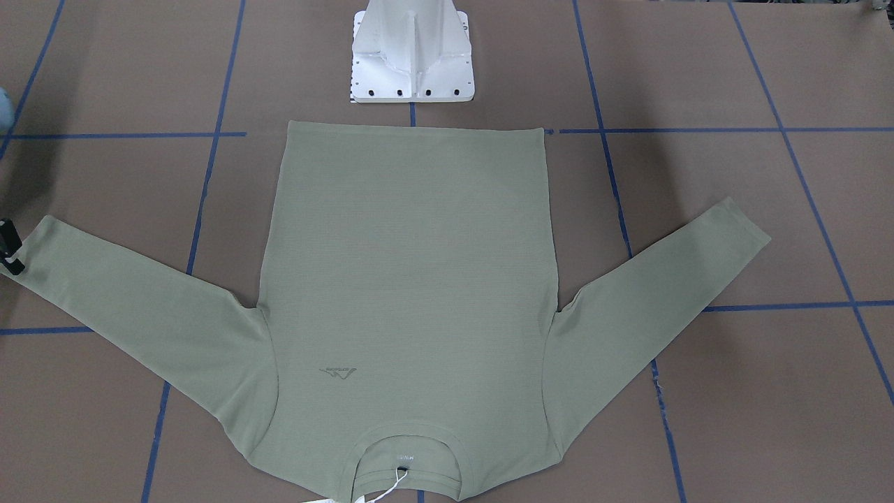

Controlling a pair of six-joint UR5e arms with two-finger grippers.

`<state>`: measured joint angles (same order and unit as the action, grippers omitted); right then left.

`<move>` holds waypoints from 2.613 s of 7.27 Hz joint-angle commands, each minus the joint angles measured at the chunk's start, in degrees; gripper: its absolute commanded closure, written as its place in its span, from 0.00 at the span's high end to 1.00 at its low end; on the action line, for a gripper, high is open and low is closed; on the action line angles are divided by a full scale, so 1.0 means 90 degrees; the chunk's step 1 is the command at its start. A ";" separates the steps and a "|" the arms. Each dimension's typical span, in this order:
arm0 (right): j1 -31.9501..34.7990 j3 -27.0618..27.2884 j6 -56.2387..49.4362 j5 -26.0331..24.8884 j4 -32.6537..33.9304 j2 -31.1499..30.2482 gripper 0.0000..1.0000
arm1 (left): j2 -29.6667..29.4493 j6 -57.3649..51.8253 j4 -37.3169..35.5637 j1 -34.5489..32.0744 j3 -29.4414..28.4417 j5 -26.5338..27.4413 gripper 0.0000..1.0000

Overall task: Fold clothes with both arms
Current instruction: 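Pinch the sleeve cuff between the right gripper fingers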

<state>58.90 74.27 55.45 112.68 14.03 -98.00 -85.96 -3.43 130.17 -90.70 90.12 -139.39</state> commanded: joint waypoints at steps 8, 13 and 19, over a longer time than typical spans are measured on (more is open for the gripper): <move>-0.0011 0.0009 0.0001 -0.0049 0.0003 -0.0039 0.53 | 0.0000 0.0000 0.0000 0.0000 0.0006 -0.0001 1.00; -0.0011 0.0009 0.0011 -0.0049 0.0003 -0.0029 0.08 | 0.0000 0.0010 0.0000 0.0000 0.0016 -0.0010 1.00; 0.0018 0.3241 0.0352 0.0059 0.3602 0.0028 0.00 | 0.0000 0.0010 0.0000 0.0000 0.0006 -0.0040 1.00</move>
<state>59.09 92.14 57.51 113.55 31.77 -98.21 -85.96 -3.34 130.17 -90.70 90.13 -139.74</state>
